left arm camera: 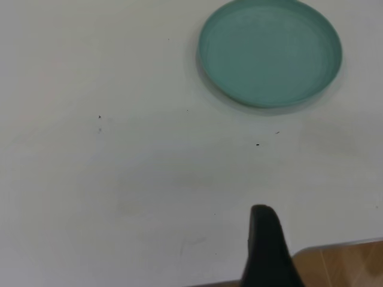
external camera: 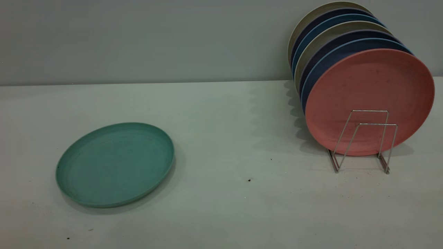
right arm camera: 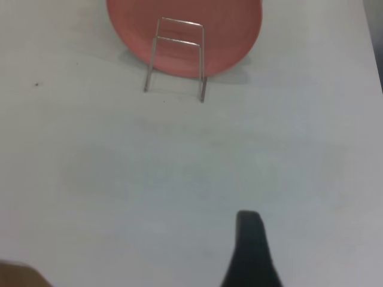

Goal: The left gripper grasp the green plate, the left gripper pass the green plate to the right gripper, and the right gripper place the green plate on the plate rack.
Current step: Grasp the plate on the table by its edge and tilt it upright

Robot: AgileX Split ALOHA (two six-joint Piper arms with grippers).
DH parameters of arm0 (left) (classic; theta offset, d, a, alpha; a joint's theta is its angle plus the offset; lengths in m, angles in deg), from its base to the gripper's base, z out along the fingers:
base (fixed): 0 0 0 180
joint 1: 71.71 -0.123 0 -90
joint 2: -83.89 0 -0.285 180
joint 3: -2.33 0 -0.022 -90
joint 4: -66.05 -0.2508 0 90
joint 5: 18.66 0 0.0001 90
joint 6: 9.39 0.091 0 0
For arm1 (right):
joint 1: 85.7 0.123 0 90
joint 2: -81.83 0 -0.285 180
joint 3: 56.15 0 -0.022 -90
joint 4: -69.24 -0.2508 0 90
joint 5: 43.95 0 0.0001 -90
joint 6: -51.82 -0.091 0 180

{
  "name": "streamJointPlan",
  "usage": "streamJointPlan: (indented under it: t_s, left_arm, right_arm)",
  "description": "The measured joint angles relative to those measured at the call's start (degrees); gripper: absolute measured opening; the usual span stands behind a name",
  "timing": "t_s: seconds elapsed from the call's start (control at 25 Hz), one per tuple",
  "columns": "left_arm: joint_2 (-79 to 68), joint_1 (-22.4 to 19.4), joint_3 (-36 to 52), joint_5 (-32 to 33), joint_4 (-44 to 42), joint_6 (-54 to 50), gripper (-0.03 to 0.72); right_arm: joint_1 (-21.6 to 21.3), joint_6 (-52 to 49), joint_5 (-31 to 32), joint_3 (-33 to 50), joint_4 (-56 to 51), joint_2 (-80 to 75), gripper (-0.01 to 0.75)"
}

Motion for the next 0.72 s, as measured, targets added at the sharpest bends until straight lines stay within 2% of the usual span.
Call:
streamJointPlan:
  t_s: [0.48,0.6,0.72]
  left_arm:
    - [0.0,0.0,-0.19,-0.75,0.0,0.0,0.51]
    - [-0.19,0.0,-0.82,-8.48,0.66,-1.12,0.51]
    - [-5.46,0.0,-1.12,-14.23,1.46,-6.99,0.51]
  right_arm:
    - [0.0,0.22,0.0,0.0,0.13,0.0,0.568]
    - [0.0,0.22,-1.62,-0.67,1.13,-0.15,0.544]
    - [0.0,0.22,-8.85,-1.35,1.64,-2.94,0.523]
